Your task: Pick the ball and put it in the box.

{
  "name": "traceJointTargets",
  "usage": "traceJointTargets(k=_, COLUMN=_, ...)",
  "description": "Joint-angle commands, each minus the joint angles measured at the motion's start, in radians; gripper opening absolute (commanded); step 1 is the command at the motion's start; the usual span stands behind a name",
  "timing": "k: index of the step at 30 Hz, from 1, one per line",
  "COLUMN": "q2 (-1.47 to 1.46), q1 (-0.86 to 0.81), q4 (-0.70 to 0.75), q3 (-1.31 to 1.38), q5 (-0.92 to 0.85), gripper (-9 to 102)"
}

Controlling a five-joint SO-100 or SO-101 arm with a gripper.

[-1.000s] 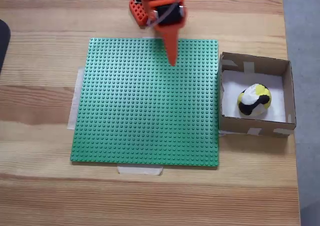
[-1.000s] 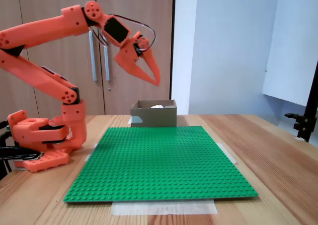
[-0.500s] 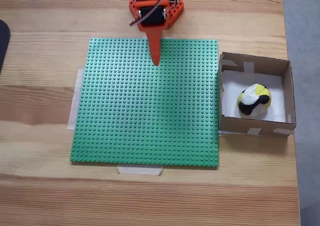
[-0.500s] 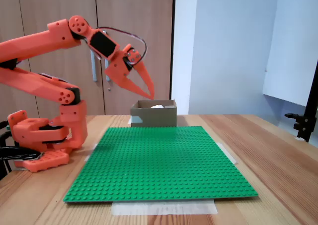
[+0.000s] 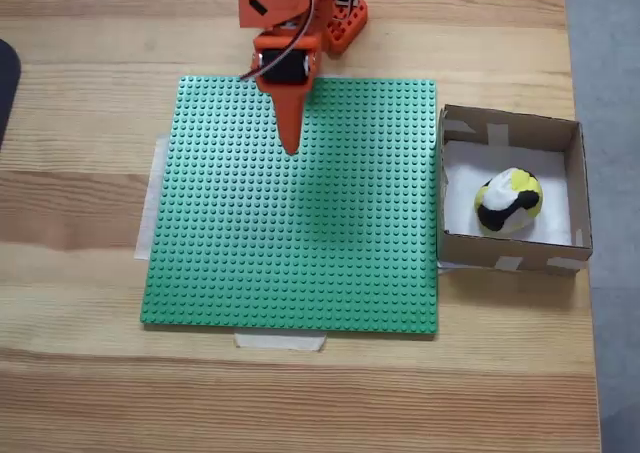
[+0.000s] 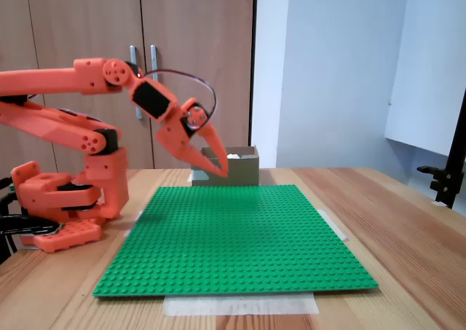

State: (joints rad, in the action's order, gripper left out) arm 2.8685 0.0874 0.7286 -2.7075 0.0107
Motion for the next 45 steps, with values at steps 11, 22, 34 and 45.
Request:
traceJointTargets(k=11, q2=0.175, q1=-0.026, q4=-0.121, q3=-0.250, q5=-0.035, gripper=-1)
traceJointTargets(k=22, q2=0.290, q1=-0.029, q4=-0.152, q3=-0.407, q5=-0.031, gripper=-1)
traceJointTargets(k=34, q2=0.354, q1=-0.034, q4=-0.129, q3=-0.479, q5=-0.051, gripper=-1)
traceJointTargets(k=45, q2=0.354, q1=-0.040, q4=-0.127, q3=-0.506, q5=-0.058, gripper=-1)
